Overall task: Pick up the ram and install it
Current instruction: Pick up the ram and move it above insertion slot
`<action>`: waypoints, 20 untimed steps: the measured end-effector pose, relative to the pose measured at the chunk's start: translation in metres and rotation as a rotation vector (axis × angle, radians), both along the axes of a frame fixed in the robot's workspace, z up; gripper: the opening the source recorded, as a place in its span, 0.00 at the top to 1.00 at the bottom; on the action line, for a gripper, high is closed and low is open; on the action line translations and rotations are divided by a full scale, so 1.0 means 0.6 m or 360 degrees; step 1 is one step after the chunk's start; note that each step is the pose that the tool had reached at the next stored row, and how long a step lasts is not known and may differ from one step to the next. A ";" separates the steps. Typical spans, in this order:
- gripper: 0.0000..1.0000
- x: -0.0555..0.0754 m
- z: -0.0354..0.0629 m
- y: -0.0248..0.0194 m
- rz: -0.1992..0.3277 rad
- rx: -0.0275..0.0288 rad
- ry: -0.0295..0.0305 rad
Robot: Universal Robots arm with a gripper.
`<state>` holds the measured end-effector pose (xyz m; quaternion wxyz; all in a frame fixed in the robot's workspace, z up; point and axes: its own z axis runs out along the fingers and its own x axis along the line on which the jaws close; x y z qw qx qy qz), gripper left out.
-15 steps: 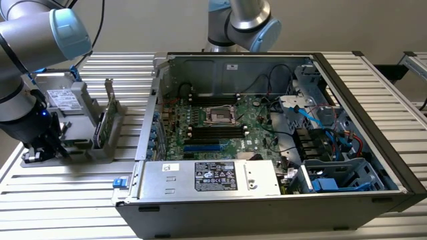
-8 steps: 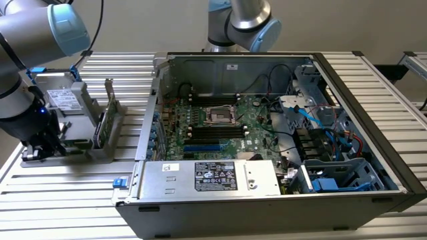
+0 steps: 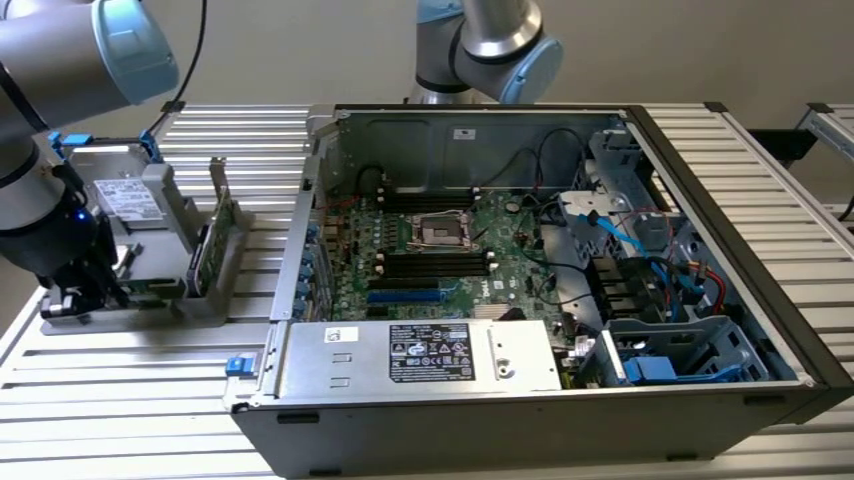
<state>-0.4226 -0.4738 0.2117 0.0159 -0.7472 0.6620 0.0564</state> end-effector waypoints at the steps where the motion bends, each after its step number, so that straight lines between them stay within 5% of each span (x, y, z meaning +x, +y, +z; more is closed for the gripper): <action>1: 0.87 0.000 0.002 0.0000 0.0001 0.00001 0.00020; 11: 0.87 0.004 0.029 0.0000 0.0006 -0.00002 0.00206; 20: 0.87 0.010 0.071 -0.0001 0.0007 -0.00002 0.00303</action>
